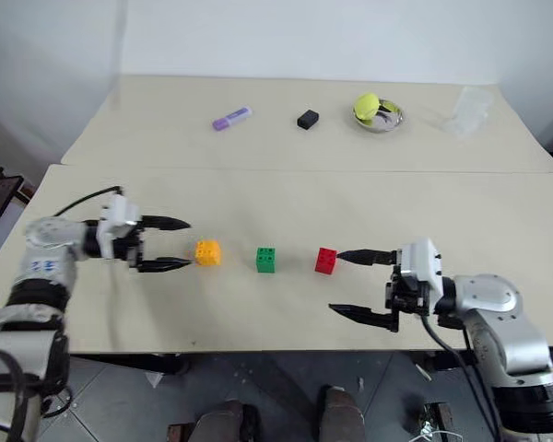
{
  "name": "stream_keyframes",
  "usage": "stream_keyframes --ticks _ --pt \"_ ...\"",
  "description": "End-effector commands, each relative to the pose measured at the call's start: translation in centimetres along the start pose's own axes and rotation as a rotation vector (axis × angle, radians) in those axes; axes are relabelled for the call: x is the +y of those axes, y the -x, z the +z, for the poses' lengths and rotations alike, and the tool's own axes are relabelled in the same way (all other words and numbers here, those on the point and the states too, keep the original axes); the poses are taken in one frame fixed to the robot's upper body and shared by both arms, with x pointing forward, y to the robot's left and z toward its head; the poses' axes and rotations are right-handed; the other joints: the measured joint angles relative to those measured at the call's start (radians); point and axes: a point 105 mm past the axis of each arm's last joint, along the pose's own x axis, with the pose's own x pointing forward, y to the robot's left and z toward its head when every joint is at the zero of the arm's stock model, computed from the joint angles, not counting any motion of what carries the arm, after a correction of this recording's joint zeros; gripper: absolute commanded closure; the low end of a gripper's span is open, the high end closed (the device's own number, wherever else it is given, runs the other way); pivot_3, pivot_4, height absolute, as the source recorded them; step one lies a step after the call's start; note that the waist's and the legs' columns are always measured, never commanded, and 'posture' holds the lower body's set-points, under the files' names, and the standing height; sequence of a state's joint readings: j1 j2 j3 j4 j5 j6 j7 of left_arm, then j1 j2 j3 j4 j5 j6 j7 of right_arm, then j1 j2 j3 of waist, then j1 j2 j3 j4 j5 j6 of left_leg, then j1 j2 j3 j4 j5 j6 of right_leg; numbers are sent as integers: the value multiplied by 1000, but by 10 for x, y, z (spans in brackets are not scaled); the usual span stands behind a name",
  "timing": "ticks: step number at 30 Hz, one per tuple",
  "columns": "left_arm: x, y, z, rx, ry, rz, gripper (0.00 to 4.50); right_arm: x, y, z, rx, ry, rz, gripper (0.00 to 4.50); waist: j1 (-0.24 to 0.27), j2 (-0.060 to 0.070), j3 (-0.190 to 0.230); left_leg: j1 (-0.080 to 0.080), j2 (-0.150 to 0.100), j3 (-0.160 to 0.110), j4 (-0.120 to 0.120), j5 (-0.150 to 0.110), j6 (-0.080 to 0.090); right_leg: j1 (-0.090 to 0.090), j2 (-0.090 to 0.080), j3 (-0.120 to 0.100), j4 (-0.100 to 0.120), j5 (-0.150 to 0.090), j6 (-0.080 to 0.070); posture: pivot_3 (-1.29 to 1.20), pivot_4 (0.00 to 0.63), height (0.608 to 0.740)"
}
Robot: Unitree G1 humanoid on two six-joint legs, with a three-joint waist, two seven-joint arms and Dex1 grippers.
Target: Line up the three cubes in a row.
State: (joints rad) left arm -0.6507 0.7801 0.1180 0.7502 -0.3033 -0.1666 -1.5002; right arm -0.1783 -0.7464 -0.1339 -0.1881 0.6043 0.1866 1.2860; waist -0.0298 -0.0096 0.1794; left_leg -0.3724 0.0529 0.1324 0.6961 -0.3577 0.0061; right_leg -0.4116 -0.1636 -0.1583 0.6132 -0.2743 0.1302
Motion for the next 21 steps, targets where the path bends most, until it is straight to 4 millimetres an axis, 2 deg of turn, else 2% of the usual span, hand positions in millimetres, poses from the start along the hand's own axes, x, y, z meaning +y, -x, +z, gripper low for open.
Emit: stream_keyframes --ticks 1,4,8,10,16,21 --pt "-8 28 26 -71 13 69 293 -11 16 16 -4 44 4 0 2 0 0 0 0 0 0 0 0 0 0 0 0 0 0 0 150 740" --pt "-15 48 34 -62 17 174 293 -25 33 21 52 81 3 0 5 0 1 0 0 0 2 0 0 0 0 1 -1 0 0 0 150 740" --pt "-10 61 50 -131 -54 299 293 -47 43 34 -47 89 -68 0 20 0 1 1 0 -1 3 0 0 2 -1 1 0 0 0 0 150 740" --pt "-9 58 47 -135 -95 306 293 -49 40 29 -85 108 -59 0 23 0 1 1 0 0 3 0 0 2 -1 1 0 0 0 0 150 740" --pt "0 32 12 -133 -15 314 293 -43 11 9 -219 38 -4 0 25 1 1 1 0 1 2 0 0 1 -1 1 2 0 0 0 150 740" --pt "10 16 -2 -202 25 355 293 -37 -5 1 -301 47 18 0 24 1 1 1 0 1 2 0 0 1 0 1 2 0 0 0 150 740"
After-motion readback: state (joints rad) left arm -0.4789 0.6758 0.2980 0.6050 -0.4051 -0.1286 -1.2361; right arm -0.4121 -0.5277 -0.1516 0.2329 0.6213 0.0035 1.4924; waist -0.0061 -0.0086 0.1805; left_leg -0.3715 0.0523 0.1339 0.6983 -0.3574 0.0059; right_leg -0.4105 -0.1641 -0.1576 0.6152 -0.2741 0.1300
